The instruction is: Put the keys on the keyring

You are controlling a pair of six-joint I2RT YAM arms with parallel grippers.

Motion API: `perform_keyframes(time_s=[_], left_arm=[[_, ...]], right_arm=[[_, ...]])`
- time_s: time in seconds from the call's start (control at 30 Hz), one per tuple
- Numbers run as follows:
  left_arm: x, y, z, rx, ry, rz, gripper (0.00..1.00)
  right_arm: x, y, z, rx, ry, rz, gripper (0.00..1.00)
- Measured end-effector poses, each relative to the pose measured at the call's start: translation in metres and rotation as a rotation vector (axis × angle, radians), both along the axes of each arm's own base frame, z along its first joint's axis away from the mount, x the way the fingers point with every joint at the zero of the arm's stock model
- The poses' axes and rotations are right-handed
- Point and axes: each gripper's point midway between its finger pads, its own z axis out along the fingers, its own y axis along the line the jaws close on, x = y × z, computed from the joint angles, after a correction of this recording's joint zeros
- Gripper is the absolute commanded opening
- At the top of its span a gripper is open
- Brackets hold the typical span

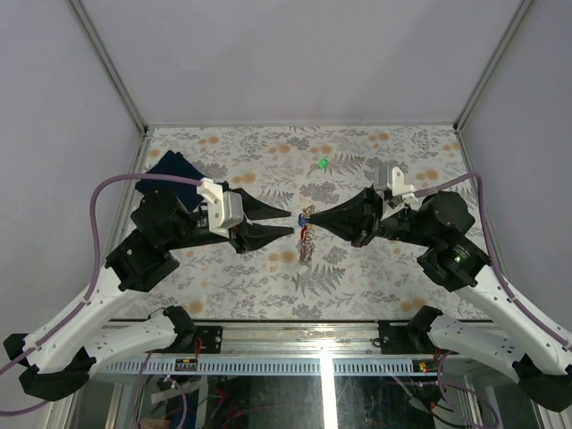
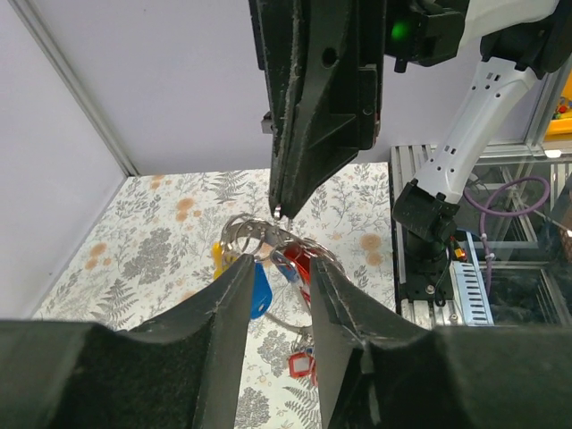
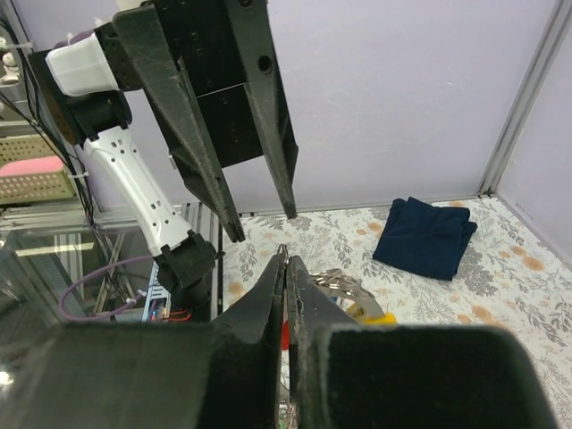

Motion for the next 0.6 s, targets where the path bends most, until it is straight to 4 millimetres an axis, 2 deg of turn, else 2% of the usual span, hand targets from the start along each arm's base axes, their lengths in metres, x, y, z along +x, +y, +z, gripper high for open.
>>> perform_keyframes(time_s=[0.3,0.6], left_arm=[[-0.001,-0.007,0.002,-0.024,0.037,-0.028,0.34],[-0.007,-0.023,-0.013,0.022,0.089,-0.135,0.32]], right_arm=[[-0.009,-0.002,-0.006,-0.050,-0.057,0.038,0.00],[-0.011,-0.002,-0.008,-0.067,-0.079,0.052,0.00]])
